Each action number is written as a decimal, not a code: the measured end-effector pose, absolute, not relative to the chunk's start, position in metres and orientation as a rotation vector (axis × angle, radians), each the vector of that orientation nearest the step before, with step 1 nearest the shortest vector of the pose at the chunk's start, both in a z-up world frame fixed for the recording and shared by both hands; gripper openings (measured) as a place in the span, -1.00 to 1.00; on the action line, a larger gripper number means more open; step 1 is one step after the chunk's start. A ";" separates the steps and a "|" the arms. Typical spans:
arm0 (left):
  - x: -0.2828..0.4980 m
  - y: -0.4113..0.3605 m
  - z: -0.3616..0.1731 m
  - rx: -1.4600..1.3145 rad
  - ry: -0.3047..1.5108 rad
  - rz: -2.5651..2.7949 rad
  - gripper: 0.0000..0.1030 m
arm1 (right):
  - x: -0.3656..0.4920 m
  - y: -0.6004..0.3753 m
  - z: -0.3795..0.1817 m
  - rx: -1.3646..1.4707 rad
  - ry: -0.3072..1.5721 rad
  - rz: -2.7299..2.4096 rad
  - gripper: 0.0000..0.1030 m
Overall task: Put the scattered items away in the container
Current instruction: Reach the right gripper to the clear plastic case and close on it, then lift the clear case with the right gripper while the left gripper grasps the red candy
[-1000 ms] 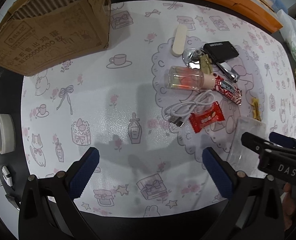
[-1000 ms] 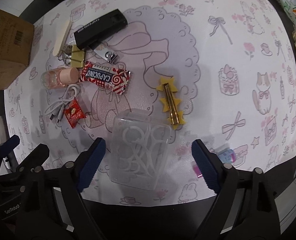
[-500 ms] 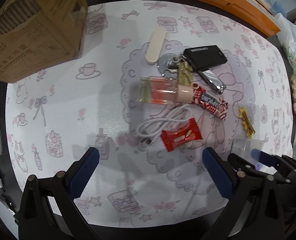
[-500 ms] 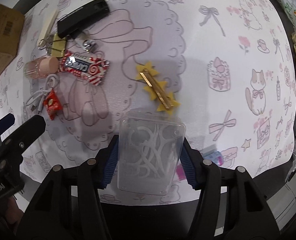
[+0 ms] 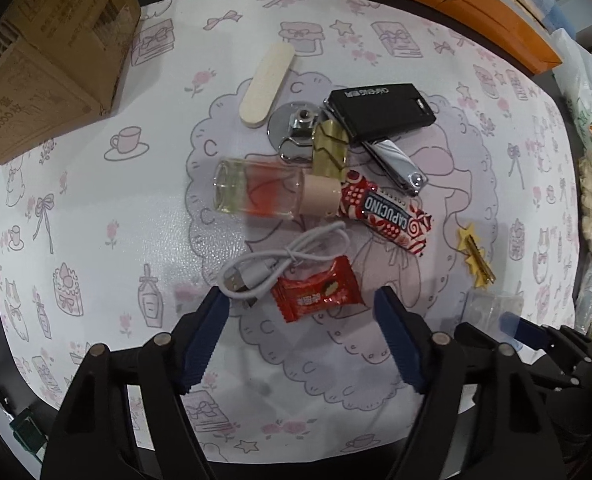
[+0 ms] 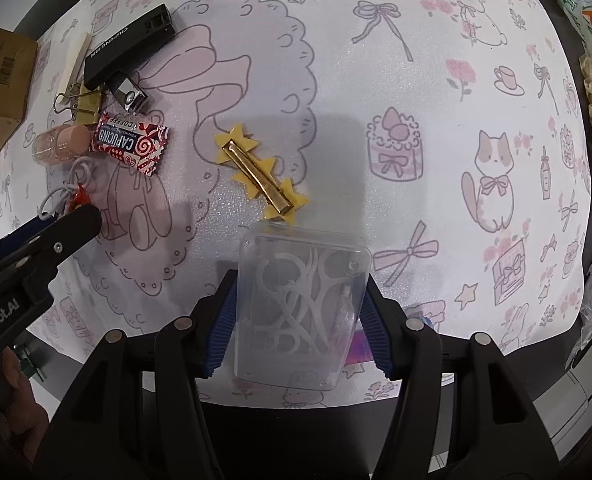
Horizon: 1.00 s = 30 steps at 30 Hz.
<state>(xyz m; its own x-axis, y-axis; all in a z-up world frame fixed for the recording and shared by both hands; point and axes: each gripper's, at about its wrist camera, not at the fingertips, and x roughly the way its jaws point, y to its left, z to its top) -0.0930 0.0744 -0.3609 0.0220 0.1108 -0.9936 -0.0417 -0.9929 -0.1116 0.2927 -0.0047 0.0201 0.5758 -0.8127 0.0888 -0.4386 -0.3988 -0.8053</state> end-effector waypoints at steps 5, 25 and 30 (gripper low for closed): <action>-0.095 0.076 -0.366 -2.191 -0.062 2.153 0.02 | 0.282 -0.005 0.031 -2.022 1.006 -0.613 0.16; -0.084 0.069 -0.347 -2.151 -0.109 2.137 -0.95 | 0.212 -0.025 0.075 -1.992 0.984 -0.626 0.16; -0.078 0.073 -0.339 -2.133 -0.129 2.152 -0.98 | 0.187 -0.031 0.088 -1.989 0.970 -0.631 0.16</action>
